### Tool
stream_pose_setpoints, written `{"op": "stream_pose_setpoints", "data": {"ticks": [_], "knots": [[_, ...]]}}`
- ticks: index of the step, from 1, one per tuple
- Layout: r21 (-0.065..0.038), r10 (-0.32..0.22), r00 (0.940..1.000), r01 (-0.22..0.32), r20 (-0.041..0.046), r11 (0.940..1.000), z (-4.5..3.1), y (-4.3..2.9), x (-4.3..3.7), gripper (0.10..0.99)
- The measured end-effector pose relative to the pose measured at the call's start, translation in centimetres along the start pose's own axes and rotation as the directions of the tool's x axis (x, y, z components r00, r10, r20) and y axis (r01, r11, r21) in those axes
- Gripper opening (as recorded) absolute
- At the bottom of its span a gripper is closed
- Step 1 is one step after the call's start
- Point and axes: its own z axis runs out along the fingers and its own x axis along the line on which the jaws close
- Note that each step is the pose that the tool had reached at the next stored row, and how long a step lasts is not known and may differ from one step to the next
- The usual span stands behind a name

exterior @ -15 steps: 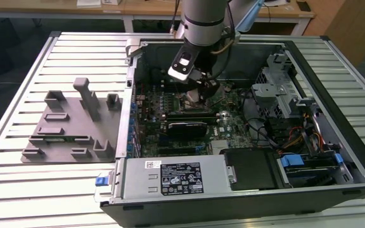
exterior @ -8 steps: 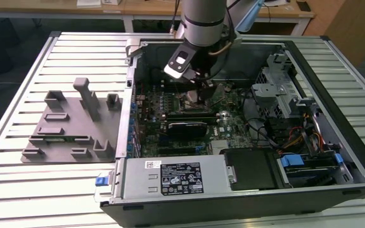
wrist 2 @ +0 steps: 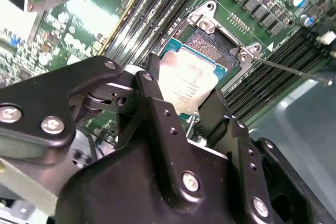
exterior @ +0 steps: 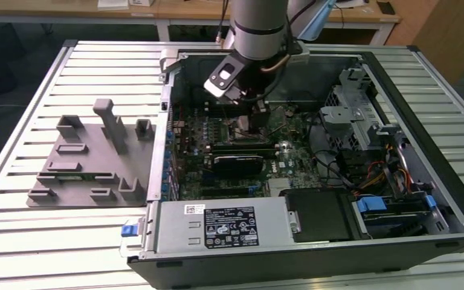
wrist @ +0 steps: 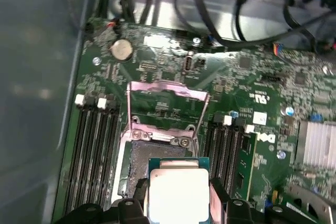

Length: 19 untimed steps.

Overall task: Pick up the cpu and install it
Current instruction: 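Place the cpu into insertion slot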

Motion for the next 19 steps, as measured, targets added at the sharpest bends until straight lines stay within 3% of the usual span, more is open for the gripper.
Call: {"op": "stream_pose_setpoints", "data": {"ticks": [6,11,19], "knots": [[0.001,0.07,0.9975,-0.07,0.0025,0.9975,0.18,0.01,0.19,0.541],[0.001,0.072,0.9974,-0.072,0.0027,0.9974,0.36,0.09,0.94,0.541],[0.001,0.075,0.9972,-0.075,0.0027,0.9972,1.04,0.1,1.2,0.541]]}}
